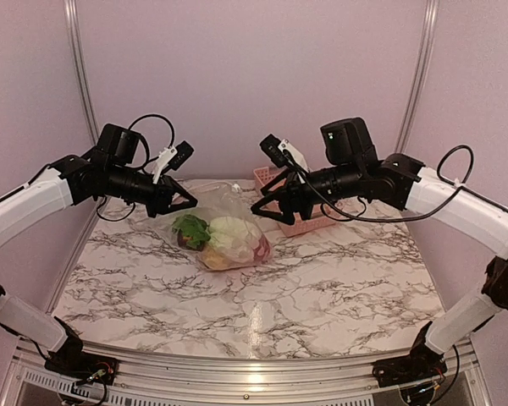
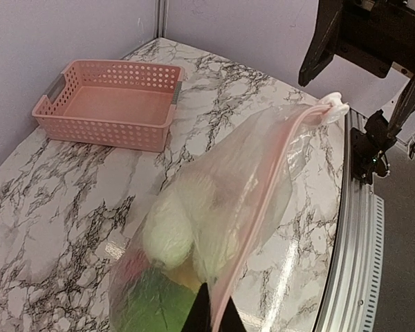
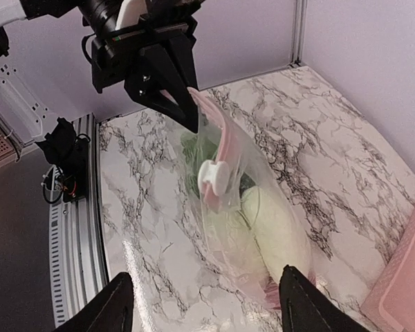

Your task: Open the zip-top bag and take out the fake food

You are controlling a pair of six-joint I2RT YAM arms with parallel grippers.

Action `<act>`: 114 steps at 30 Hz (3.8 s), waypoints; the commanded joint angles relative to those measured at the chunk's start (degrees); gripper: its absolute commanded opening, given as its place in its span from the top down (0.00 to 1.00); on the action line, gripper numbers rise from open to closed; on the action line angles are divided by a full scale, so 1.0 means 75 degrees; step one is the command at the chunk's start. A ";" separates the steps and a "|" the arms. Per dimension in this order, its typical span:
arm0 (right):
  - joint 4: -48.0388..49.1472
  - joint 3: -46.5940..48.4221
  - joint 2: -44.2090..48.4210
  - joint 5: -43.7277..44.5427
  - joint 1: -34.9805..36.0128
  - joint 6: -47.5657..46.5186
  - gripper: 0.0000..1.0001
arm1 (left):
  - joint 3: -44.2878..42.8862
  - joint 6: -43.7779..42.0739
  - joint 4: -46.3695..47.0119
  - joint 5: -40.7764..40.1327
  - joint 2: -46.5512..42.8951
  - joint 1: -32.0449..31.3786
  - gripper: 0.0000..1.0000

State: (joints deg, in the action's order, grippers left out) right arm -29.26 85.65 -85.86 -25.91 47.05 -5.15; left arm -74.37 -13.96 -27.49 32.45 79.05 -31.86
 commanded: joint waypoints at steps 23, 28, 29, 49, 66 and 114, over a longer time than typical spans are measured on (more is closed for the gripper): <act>0.4502 -0.1297 -0.0427 -0.0432 0.0032 -0.0312 0.82 | -0.0010 0.0708 0.0815 0.1990 0.0072 0.0486 1.00; 0.4303 -0.1095 -0.0373 -0.0452 0.0034 -0.0345 0.77 | 0.0095 0.0764 0.0837 0.1893 0.0079 0.0486 1.00; 0.4256 -0.1032 -0.0384 -0.0480 0.0034 -0.0355 0.75 | 0.0095 0.0770 0.0846 0.1883 0.0074 0.0486 1.00; 0.3936 -0.0675 -0.0599 -0.0597 0.0141 -0.0521 1.00 | -0.0748 0.0084 0.0940 0.0074 -0.0420 -0.0248 0.53; 0.3467 -0.0443 -0.0770 -0.0729 0.0155 -0.0579 1.00 | -0.2055 -0.0582 0.0915 0.0107 0.0793 -0.1222 0.51; 0.4945 -0.2185 0.0482 -0.0072 -0.1166 0.0452 1.00 | 0.0950 -0.0234 0.0568 -0.0807 -0.1132 -0.0102 0.91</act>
State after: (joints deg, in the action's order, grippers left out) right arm 4.69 69.54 -85.69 -30.13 41.71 -3.31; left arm -71.00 -17.65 -18.92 28.97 75.35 -36.10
